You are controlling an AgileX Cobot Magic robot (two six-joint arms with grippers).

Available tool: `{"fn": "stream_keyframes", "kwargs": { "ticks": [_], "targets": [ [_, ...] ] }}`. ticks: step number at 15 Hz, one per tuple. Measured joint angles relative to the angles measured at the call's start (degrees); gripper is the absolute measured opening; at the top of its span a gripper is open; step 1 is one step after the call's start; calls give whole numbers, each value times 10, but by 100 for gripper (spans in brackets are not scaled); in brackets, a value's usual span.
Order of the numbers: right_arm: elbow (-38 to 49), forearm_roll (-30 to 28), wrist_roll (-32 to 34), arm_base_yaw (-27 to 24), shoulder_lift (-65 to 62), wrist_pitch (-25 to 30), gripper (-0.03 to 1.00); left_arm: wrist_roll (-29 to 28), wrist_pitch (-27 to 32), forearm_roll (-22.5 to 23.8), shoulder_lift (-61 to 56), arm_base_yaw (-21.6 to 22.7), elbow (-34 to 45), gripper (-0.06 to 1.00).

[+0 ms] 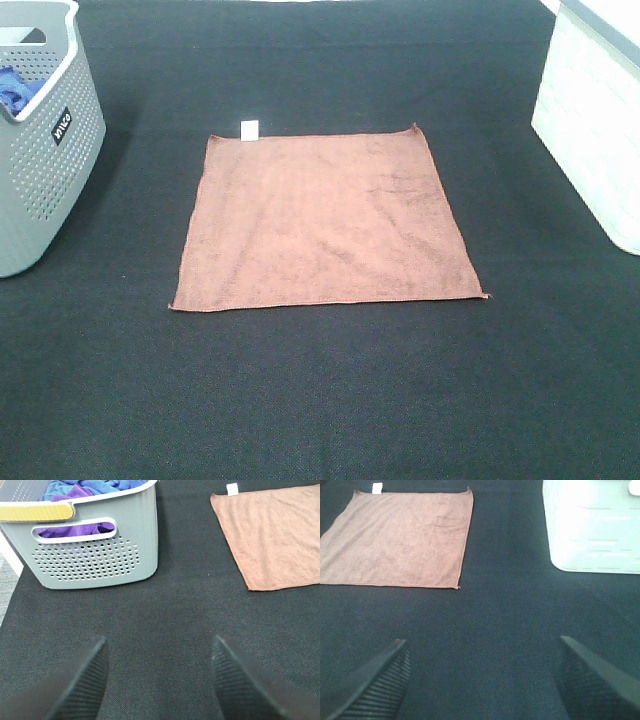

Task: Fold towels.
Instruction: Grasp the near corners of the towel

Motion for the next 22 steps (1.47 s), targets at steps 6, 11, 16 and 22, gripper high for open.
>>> {"fn": "stream_keyframes", "kwargs": {
  "ticks": [6,11,16,22],
  "targets": [
    [0,0,0,0,0,0,74,0,0,0,0,0,0,58],
    [0,0,0,0,0,0,74,0,0,0,0,0,0,58],
    [0,0,0,0,0,0,74,0,0,0,0,0,0,58],
    [0,0,0,0,0,0,74,0,0,0,0,0,0,58]
  ]
}}
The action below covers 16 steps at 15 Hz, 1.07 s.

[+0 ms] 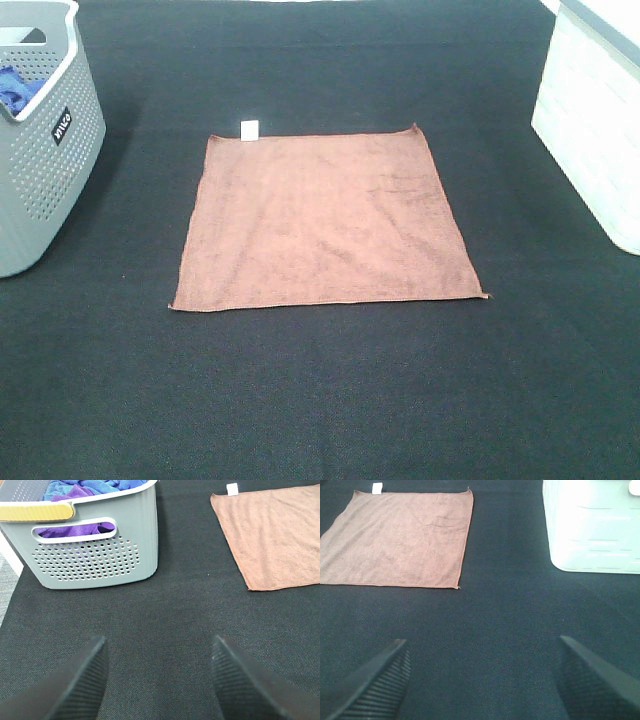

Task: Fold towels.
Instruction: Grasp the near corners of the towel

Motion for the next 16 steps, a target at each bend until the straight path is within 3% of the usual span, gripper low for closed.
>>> {"fn": "stream_keyframes", "kwargs": {
  "ticks": [12,16],
  "targets": [
    [-1,0,0,0,0,-3,74,0,-11,-14,0,0,-5,58],
    [-10,1,9,0,65,-133,74,0,-186,-89,72,0,-5,58]
  ]
}}
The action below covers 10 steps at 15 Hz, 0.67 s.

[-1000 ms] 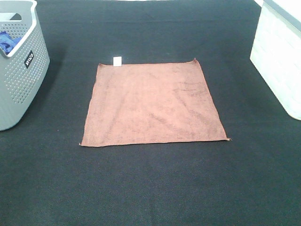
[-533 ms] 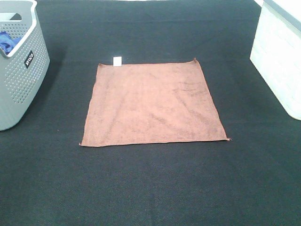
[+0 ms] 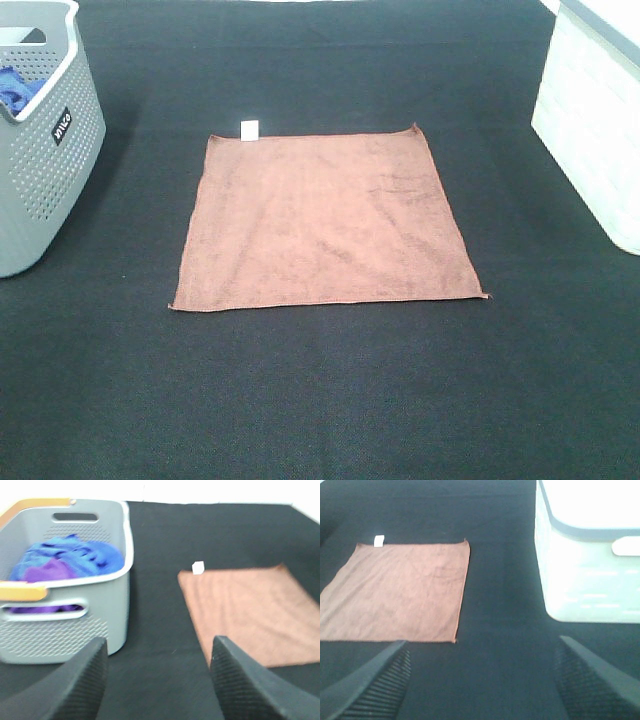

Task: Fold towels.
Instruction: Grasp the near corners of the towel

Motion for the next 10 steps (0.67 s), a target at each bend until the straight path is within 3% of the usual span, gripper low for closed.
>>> {"fn": "stream_keyframes", "kwargs": {
  "ticks": [2,5,6,7,10],
  "targets": [
    [0,1,1,0,88,-74,74,0,-70,-55,97,0,1,58],
    [0,31,18,0,214,-133,74,9,-99,-162,250,0,-1,58],
    [0,51,20,0,275,-145,74,50,-100,-227,323,0,-1,58],
    [0,51,20,0,275,-145,74,50,-100,-227,323,0,-1,58],
    [-27,92,14,0,421,-151,74,189,-102,-360,481,0,-4,58]
  ]
}}
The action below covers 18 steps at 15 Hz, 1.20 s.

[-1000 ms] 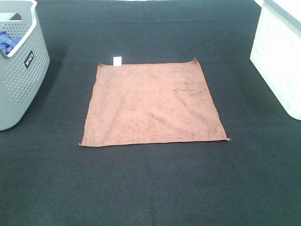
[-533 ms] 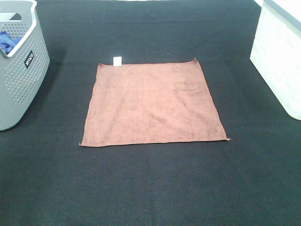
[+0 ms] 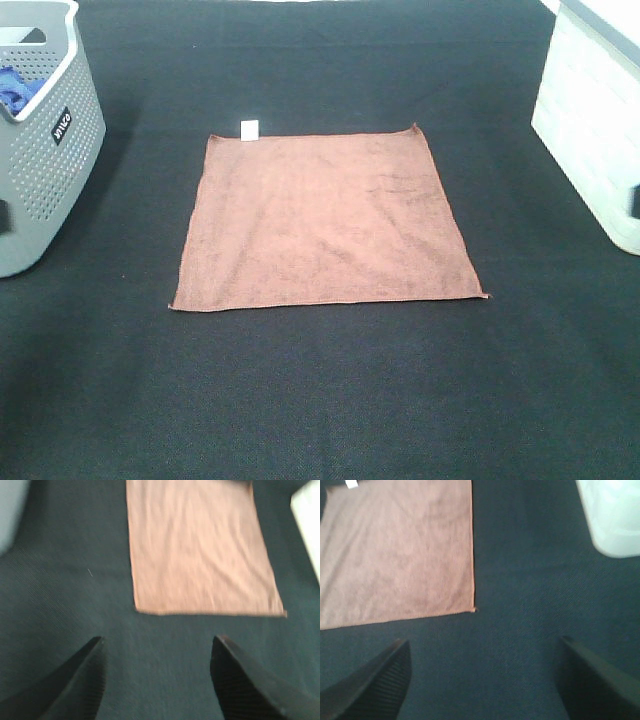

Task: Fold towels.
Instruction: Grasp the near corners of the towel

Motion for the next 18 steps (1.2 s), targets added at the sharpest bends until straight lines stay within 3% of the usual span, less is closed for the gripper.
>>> {"fn": "stream_keyframes", "kwargs": {
  "ticks": [1,5,11,15,18],
  "targets": [
    [-25,21,-27,0,73,-1,74,64,3,-60,77,0,-9,58],
    [-121,69,-69,0,281,34,74,211,15,-194,279,0,-66,58],
    [-251,84,-93,-1,487,88,74,232,32,-218,462,-26,-168,59],
    [-323,166,-186,-1,617,103,74,232,25,-221,566,-48,-234,64],
    [-351,194,-213,-1,663,112,74,232,23,-221,604,-62,-260,64]
  ]
}}
